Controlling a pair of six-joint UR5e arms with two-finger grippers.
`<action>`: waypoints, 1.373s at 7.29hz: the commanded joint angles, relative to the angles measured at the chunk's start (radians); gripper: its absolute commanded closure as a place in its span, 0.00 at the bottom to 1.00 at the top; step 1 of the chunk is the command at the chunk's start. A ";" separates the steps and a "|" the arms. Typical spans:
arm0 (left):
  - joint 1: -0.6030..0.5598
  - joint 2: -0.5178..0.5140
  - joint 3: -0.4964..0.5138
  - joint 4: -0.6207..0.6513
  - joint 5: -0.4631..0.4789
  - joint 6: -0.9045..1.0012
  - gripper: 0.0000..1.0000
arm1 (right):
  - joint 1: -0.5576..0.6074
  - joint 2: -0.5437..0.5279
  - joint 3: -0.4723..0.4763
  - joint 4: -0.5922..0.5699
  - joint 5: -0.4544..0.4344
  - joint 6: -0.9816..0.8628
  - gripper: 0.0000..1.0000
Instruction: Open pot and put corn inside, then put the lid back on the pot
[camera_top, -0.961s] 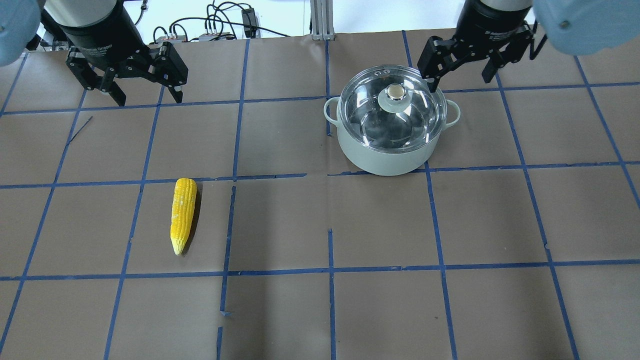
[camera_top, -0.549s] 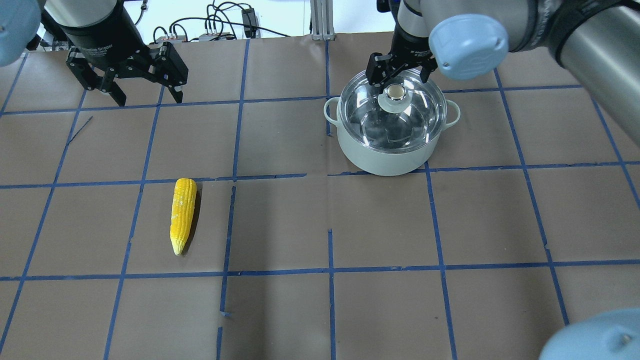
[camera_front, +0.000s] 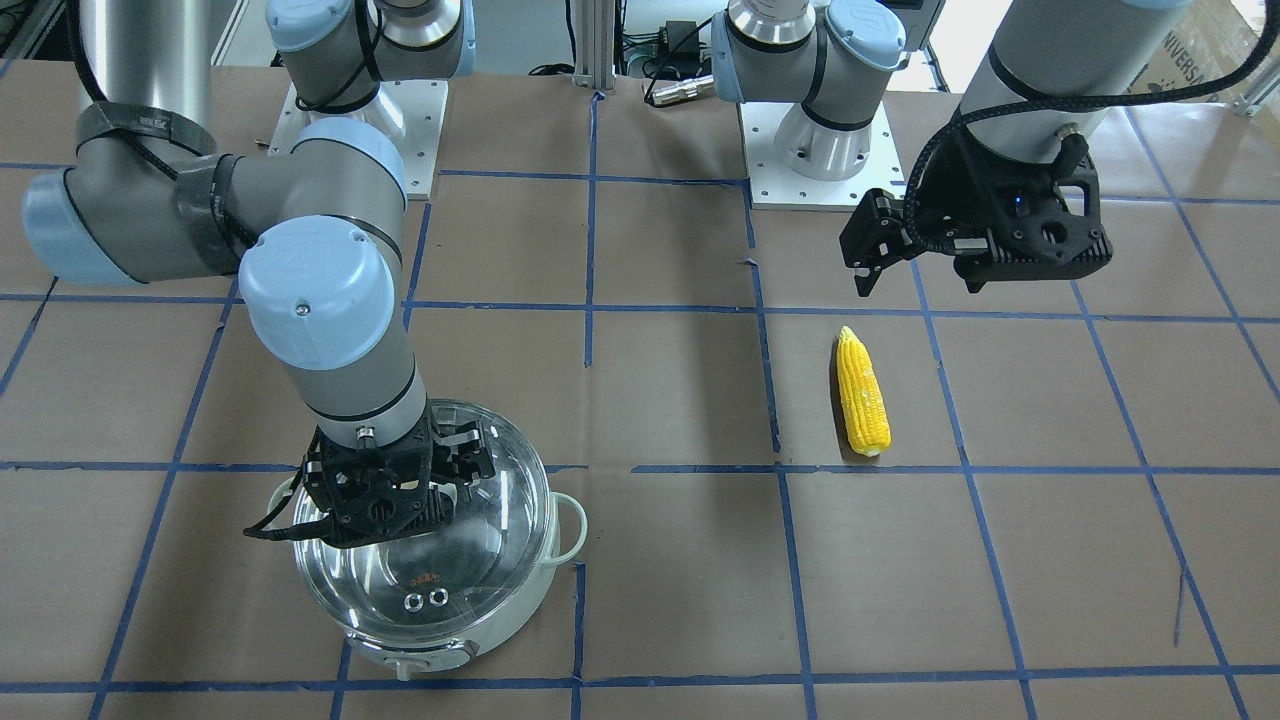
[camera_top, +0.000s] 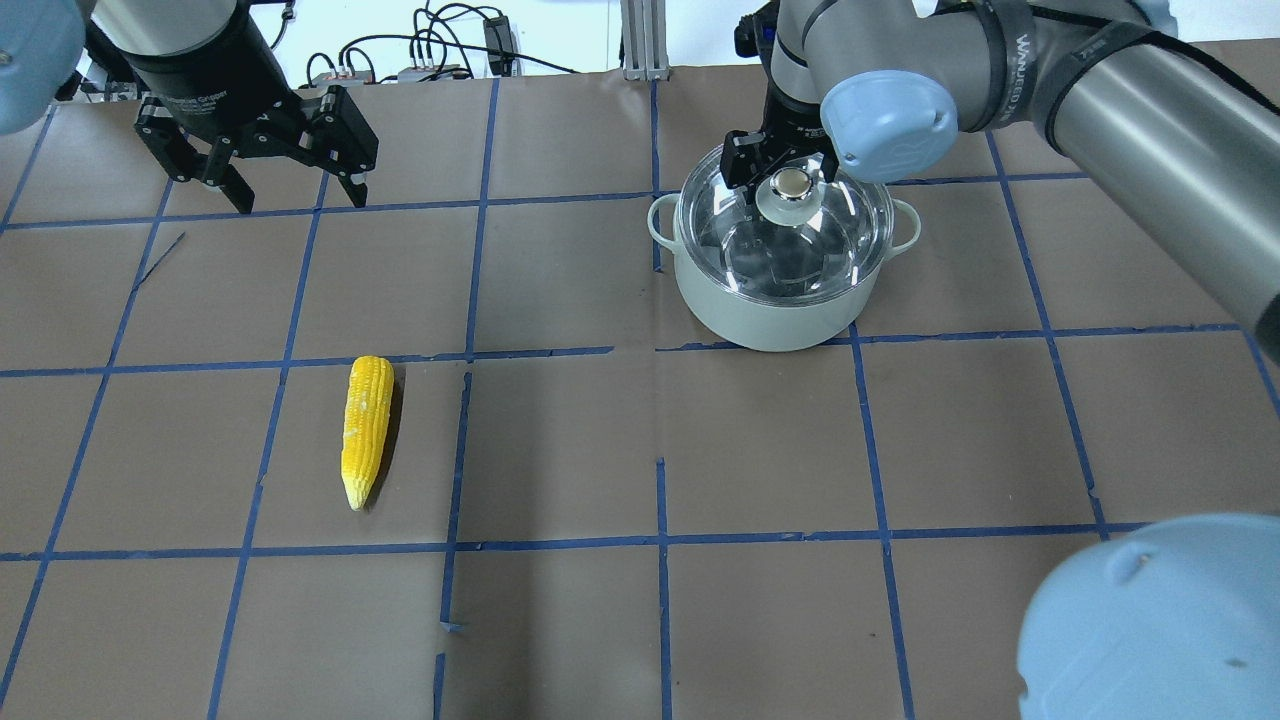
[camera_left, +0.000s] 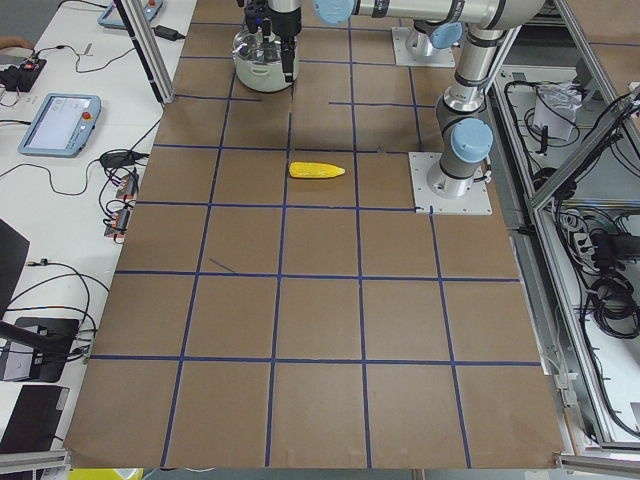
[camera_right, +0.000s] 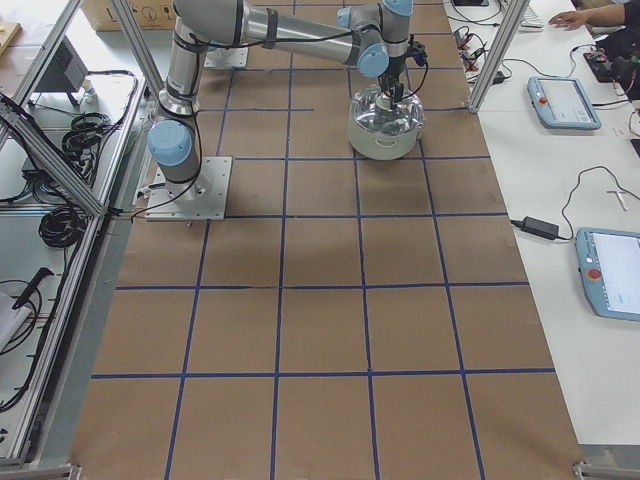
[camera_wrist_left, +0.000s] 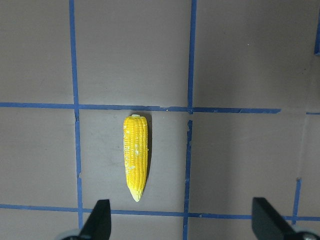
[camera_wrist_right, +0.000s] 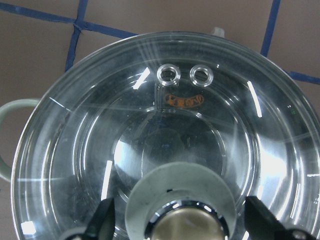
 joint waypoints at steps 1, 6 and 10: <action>0.000 0.000 -0.001 0.000 0.000 -0.001 0.00 | 0.000 -0.004 -0.002 0.010 -0.001 0.002 0.52; 0.001 0.000 -0.003 0.000 0.000 0.001 0.00 | 0.000 -0.012 -0.043 0.090 0.002 -0.001 0.70; 0.003 0.000 -0.006 0.000 0.003 0.007 0.00 | -0.010 -0.078 -0.206 0.371 0.003 -0.016 0.73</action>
